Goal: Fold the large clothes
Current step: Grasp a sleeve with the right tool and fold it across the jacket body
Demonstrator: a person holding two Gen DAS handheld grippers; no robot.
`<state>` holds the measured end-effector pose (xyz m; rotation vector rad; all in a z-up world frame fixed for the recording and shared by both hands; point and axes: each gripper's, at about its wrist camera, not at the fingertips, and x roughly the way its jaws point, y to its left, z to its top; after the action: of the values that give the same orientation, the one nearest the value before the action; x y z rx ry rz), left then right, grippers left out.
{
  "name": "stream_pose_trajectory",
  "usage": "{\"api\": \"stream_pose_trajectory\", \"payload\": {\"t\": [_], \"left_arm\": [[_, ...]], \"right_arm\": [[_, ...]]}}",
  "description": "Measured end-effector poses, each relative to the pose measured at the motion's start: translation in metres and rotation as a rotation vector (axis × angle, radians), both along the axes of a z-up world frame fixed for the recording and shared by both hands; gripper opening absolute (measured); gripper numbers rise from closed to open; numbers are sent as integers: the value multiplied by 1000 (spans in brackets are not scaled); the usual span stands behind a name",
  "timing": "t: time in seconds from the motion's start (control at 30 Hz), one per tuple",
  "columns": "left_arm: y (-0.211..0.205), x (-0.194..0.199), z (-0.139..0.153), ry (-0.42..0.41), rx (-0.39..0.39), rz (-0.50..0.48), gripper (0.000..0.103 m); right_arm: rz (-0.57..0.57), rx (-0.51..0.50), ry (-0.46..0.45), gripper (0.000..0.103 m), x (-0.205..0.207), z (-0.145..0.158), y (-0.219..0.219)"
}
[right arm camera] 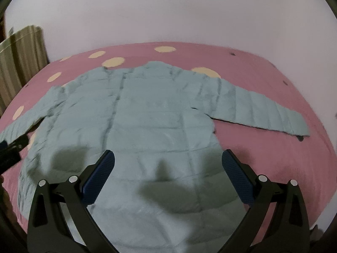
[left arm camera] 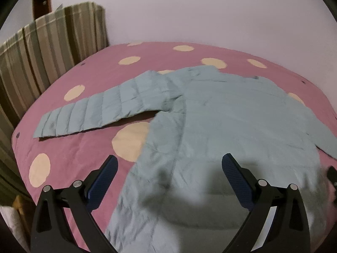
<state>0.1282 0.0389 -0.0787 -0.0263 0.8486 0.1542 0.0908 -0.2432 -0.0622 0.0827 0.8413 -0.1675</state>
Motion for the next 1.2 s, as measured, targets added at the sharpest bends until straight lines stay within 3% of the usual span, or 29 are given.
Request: {"api": "stream_pose_trajectory", "payload": {"t": [0.2,0.3,0.4,0.57,0.67,0.77,0.87,0.97,1.03,1.1,1.2], "left_arm": [[25,29,-23,43,11,89,98],[38,38,-34,59,25,129,98],[50,44,-43,71,25,171,98],[66,52,-60,107,21,230,98],[71,55,-69,129,24,250,98],[73,55,-75,144,18,257,98],[71,55,-77,149,28,258,98],[69,55,-79,152,34,258,98],[69,55,-80,152,33,259,98],[69,55,-81,151,33,259,98],[69,56,-82,148,33,259,99]], "right_arm": [[-167,109,5,99,19,-17,-88],[-304,171,8,73,26,-32,-160],[-423,248,16,71,25,-45,-219],[-671,359,-58,71,1,-64,-323],[-767,447,-104,65,-14,-82,-372],[-788,551,-150,60,-18,-99,-401],[-787,568,-195,58,-16,-101,-407],[-808,544,-193,35,-9,-106,-414],[-820,549,-189,12,-8,-111,-417],[-817,575,-194,5,-6,-112,-419],[-800,534,-205,4,-3,-98,-407]]}}
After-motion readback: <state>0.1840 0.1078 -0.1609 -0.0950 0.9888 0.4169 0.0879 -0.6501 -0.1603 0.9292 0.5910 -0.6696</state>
